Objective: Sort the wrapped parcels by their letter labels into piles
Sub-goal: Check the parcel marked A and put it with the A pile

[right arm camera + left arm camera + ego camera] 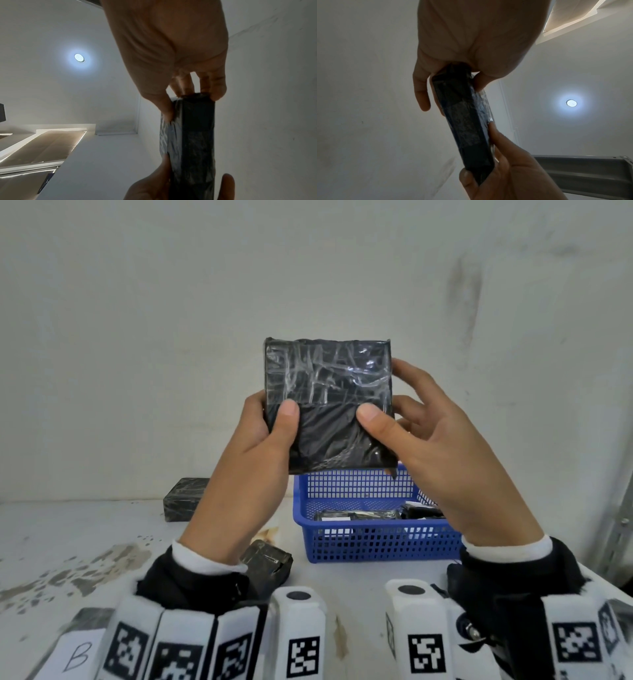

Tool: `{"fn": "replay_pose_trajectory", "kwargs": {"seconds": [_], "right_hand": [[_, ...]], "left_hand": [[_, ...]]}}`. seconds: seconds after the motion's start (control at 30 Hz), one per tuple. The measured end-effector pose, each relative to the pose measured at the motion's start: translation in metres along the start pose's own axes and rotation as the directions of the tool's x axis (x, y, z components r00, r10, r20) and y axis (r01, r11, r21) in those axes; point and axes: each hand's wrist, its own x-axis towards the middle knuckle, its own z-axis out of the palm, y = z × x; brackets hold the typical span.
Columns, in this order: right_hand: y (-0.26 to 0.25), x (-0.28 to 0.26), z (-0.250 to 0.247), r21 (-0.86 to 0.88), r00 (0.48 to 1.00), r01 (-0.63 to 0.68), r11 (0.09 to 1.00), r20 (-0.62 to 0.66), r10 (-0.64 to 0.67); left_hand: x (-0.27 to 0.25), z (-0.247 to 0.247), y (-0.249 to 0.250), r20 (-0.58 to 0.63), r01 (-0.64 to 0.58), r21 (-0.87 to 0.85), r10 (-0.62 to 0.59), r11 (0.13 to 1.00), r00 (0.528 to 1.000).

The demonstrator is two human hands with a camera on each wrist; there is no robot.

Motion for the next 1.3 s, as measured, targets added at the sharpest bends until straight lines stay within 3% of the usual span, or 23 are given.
{"fn": "replay_pose_trajectory", "kwargs": {"seconds": [0.2, 0.4, 0.6, 0.87, 1.07, 1.3], "right_hand": [[0.001, 0.001, 0.003, -0.059, 1.000, 0.002, 0.998, -0.020, -0.003], [-0.004, -0.002, 0.001, -0.038, 1.000, -0.002, 0.999, -0.012, 0.001], [-0.006, -0.004, 0.008, -0.061, 0.995, -0.032, 0.998, -0.094, 0.026], [-0.011, -0.007, 0.011, -0.060, 0.994, -0.064, 0.996, -0.093, 0.058], [-0.014, -0.007, 0.012, -0.067, 0.993, -0.068, 0.995, -0.099, 0.062], [-0.019, -0.009, 0.013, -0.030, 0.996, -0.068, 0.997, -0.056, 0.066]], "left_hand": [[0.001, -0.004, -0.002, -0.038, 0.005, 0.012, -0.005, 1.000, 0.999], [0.000, 0.001, -0.002, 0.015, -0.004, -0.019, 0.004, 1.000, 1.000], [0.000, 0.004, -0.004, -0.037, 0.014, 0.021, -0.013, 1.000, 0.999], [-0.002, 0.007, 0.001, -0.020, -0.018, -0.059, 0.017, 0.998, 1.000], [-0.004, 0.010, 0.001, -0.023, -0.040, -0.022, 0.040, 0.999, 0.999], [-0.002, 0.006, 0.003, -0.056, 0.004, -0.036, -0.006, 0.999, 0.998]]}}
